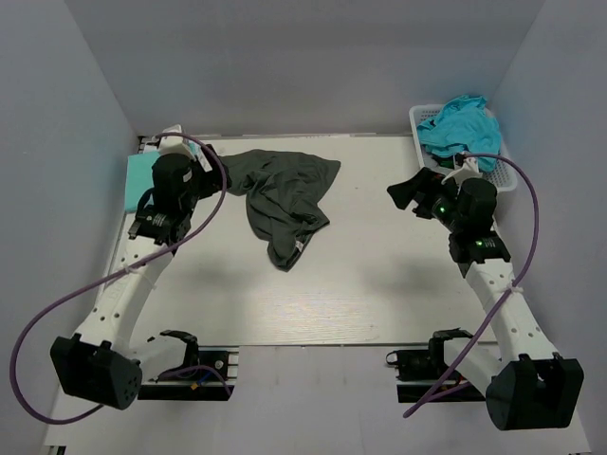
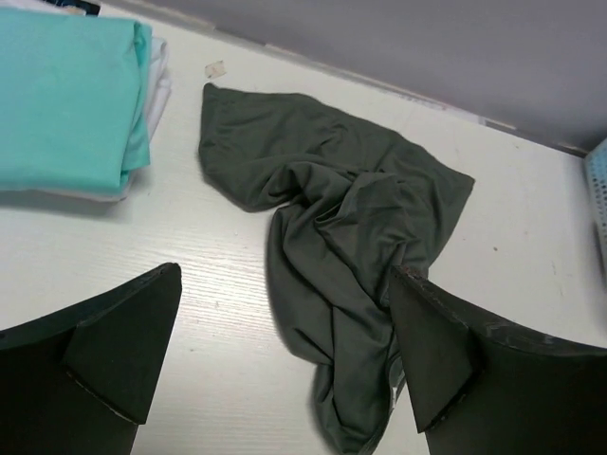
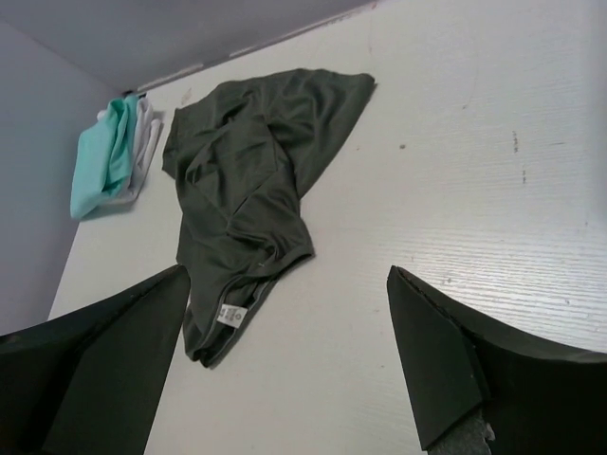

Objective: Fold and stack the t-shirts
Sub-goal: Flatten out the tshirt

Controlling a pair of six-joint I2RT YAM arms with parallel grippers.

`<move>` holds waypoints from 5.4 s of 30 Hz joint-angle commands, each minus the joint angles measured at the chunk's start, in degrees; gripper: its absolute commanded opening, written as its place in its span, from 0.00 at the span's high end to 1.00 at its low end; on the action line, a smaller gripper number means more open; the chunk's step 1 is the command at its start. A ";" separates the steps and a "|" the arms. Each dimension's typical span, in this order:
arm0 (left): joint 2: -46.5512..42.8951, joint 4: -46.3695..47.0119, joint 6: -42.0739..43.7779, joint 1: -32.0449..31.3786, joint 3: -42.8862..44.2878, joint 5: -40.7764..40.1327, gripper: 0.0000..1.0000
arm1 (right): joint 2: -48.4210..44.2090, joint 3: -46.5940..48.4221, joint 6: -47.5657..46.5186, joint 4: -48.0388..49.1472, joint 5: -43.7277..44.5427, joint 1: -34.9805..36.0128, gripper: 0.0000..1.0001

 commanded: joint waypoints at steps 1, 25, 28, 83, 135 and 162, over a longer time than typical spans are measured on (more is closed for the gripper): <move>3.34 -3.40 -2.17 0.29 3.35 -3.15 0.00 | 0.46 2.73 -4.11 1.57 -6.41 0.17 0.10; 58.02 -18.44 -11.05 5.03 41.76 -4.30 0.00 | 34.90 16.18 -35.25 -1.69 3.43 20.29 0.10; 59.43 -18.44 -14.64 5.56 42.37 -7.09 0.04 | 38.32 17.76 -36.30 -1.86 4.22 21.79 0.10; 9.26 -8.06 -15.97 6.70 13.81 -12.11 1.00 | 16.12 14.96 -19.43 0.25 48.73 24.88 1.00; 32.58 -0.84 -2.88 7.50 16.91 16.36 0.51 | 35.85 32.33 -15.92 -15.21 42.90 13.99 1.00; 16.20 -0.51 -9.37 4.33 -5.42 28.93 0.00 | 31.05 16.54 -12.39 -15.76 5.20 12.03 0.10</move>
